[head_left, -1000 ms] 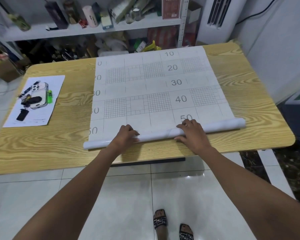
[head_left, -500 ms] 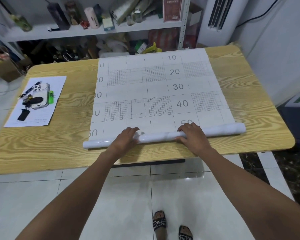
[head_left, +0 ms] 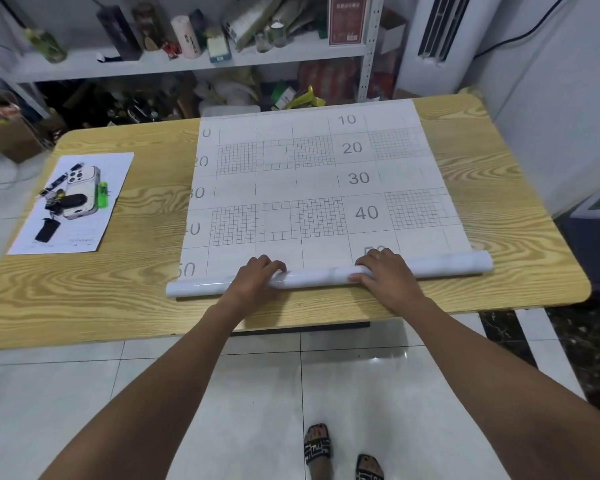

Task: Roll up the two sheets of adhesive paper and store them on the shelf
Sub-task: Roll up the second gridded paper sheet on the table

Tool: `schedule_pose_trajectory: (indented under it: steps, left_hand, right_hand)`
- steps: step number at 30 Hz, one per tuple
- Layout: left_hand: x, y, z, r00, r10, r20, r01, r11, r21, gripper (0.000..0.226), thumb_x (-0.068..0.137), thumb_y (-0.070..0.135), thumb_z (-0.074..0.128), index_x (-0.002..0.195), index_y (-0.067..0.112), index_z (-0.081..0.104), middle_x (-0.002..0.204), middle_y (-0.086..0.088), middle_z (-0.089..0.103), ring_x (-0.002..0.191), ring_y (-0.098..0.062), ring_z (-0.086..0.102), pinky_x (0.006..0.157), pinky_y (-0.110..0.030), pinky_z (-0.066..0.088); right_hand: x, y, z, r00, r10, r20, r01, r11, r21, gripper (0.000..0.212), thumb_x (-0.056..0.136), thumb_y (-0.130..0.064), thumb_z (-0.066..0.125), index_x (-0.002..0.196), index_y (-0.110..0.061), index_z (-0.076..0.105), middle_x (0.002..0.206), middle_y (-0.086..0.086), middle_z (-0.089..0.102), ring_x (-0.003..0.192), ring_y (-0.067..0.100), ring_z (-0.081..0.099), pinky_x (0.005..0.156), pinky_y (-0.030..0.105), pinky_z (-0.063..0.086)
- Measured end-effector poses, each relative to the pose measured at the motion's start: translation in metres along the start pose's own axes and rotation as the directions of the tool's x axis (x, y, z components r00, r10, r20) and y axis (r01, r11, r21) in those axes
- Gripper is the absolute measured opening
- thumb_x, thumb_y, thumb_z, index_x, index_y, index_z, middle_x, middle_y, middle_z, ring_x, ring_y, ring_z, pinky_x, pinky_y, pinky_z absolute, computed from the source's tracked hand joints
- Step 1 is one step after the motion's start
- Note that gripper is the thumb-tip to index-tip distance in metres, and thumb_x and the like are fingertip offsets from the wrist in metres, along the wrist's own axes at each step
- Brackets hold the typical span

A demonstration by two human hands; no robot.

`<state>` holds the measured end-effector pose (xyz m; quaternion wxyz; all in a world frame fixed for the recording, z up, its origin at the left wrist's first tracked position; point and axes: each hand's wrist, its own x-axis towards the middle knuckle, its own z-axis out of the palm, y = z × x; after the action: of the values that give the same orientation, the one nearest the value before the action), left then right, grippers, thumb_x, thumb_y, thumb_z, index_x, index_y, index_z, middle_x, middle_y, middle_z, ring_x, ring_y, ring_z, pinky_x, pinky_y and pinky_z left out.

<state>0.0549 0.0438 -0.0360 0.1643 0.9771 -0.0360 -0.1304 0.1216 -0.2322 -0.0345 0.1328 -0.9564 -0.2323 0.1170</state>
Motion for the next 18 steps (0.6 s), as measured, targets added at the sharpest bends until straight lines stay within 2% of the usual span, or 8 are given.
schedule_pose_trajectory:
  steps: [3, 7, 13, 16, 18]
  left_hand:
    - [0.0024, 0.0022, -0.0015, 1.000, -0.003, -0.002, 0.003, 0.998, 0.066, 0.044, 0.080, 0.021, 0.065, 0.122, 0.024, 0.051, 0.114, -0.004, 0.052, 0.103, -0.024, 0.045, 0.075, -0.029, 0.030]
    - [0.0032, 0.0052, -0.0050, 1.000, -0.012, 0.018, 0.010, 0.994, 0.113, 0.042, 0.087, 0.029, 0.059, 0.127, 0.025, 0.048, 0.119, -0.002, 0.052, 0.110, -0.022, 0.042, 0.082, -0.029, 0.029]
    - [0.0018, 0.0066, -0.0047, 0.999, -0.024, 0.027, 0.022, 0.997, 0.079, 0.042, 0.089, 0.031, 0.056, 0.130, 0.024, 0.048, 0.120, -0.003, 0.047, 0.111, -0.022, 0.039, 0.085, -0.029, 0.027]
    - [0.0022, 0.0053, -0.0027, 0.998, -0.056, 0.004, 0.056, 0.998, -0.008, 0.040, 0.086, 0.028, 0.060, 0.125, 0.025, 0.053, 0.114, -0.003, 0.042, 0.104, -0.024, 0.042, 0.083, -0.025, 0.026]
    - [0.0032, 0.0053, -0.0028, 0.998, -0.057, 0.008, 0.057, 0.998, -0.005, 0.039, 0.086, 0.027, 0.060, 0.124, 0.025, 0.054, 0.112, -0.004, 0.043, 0.102, -0.023, 0.041, 0.082, -0.025, 0.026]
  right_hand:
    - [-0.0005, -0.0005, -0.0002, 1.000, -0.003, -0.008, 0.003, 1.000, -0.013, 0.040, 0.090, -0.049, 0.050, 0.111, -0.018, 0.063, 0.118, 0.002, 0.057, 0.113, 0.023, 0.044, 0.092, 0.037, 0.036]
    - [-0.0037, -0.0007, -0.0015, 0.999, -0.006, -0.033, 0.004, 0.999, -0.052, 0.040, 0.092, -0.048, 0.048, 0.112, -0.018, 0.065, 0.119, 0.000, 0.053, 0.107, 0.021, 0.044, 0.090, 0.035, 0.036]
    - [-0.0064, -0.0045, -0.0013, 0.999, 0.015, -0.050, -0.019, 0.996, -0.085, 0.042, 0.095, -0.048, 0.041, 0.118, -0.020, 0.061, 0.124, -0.002, 0.047, 0.110, 0.021, 0.039, 0.093, 0.032, 0.030]
    - [-0.0078, -0.0062, 0.0003, 0.998, 0.036, -0.042, -0.040, 0.996, -0.083, 0.043, 0.095, -0.049, 0.040, 0.123, -0.021, 0.057, 0.126, 0.000, 0.046, 0.114, 0.022, 0.038, 0.097, 0.032, 0.028]
    - [-0.0088, -0.0061, 0.0011, 0.999, 0.034, -0.041, -0.037, 0.996, -0.081, 0.047, 0.093, -0.052, 0.043, 0.126, -0.021, 0.054, 0.128, 0.001, 0.046, 0.115, 0.023, 0.039, 0.098, 0.033, 0.027]
